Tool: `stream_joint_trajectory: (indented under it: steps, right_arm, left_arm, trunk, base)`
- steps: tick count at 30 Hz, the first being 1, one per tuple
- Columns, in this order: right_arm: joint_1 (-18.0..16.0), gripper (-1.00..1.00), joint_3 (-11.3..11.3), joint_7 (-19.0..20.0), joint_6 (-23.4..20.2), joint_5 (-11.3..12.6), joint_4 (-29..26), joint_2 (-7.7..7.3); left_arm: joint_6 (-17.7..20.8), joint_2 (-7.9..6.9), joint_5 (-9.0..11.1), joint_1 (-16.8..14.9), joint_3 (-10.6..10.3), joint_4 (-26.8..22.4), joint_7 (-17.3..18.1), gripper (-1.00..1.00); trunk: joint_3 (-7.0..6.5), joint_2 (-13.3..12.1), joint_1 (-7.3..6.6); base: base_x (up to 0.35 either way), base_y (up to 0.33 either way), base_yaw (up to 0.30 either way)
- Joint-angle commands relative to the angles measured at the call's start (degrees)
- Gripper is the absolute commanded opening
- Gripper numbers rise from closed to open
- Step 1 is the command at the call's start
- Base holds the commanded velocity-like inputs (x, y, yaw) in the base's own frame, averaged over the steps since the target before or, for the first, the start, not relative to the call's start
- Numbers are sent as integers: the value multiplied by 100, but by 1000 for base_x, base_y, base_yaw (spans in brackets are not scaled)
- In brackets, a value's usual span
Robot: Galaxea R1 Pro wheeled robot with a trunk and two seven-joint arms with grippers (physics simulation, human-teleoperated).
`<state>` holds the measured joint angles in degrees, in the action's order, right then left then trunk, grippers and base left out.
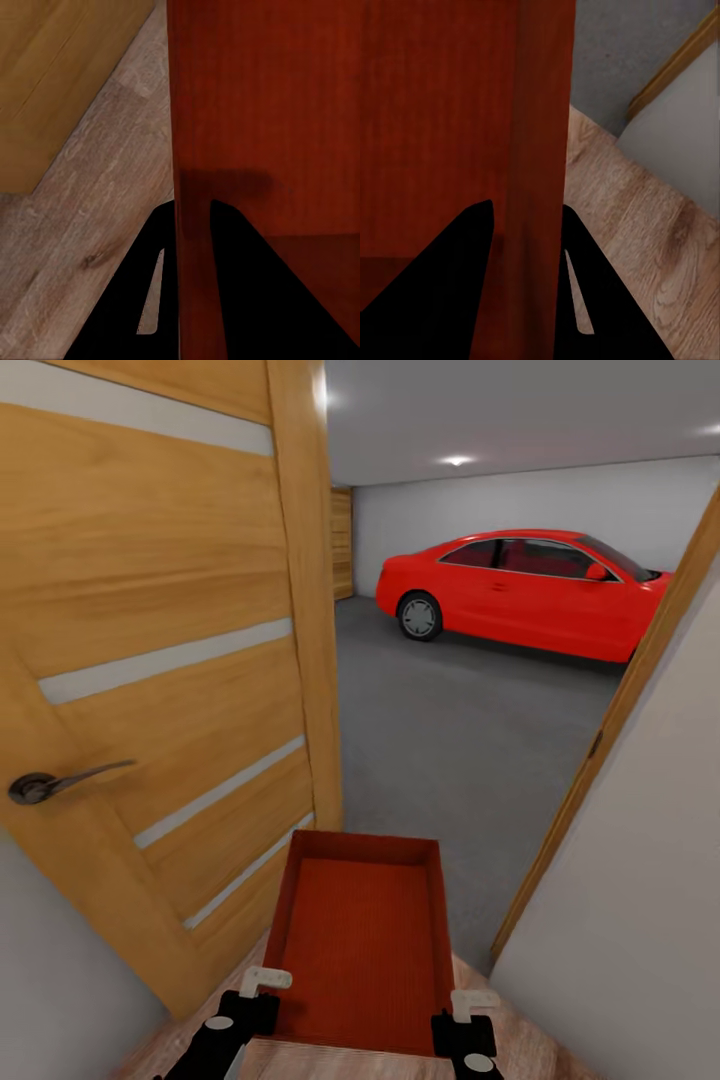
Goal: Move the two storage containers from the living room to the garage. In the garage, place one container on the floor and stack the other container on top of it (either order is fine).
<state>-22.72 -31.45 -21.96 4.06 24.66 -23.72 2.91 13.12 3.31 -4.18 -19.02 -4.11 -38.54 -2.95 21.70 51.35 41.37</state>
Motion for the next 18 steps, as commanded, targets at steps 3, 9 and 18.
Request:
stream_joint_trajectory:
  steps: [3, 9, 18]
  right_arm:
    - [-48, -100, -11, -605, 42, -16, -1, 5]
    - [-48, -100, -11, -606, 42, -14, -1, 1]
    - [-48, -100, -11, -603, 42, -14, -1, -1]
  left_arm:
    - [24, -6, -83, 3, -108, 453, 18, -100]
    - [17, -6, -83, 3, -108, 452, 14, -100]
    - [15, -6, -83, 3, -108, 452, 14, -100]
  trunk:
    - [6, 5, 1]
    - [6, 5, 1]
    - [6, 5, 1]
  base:
    - [35, 46, -252]
    - [4, 5, -283]
    - [0, 0, -286]
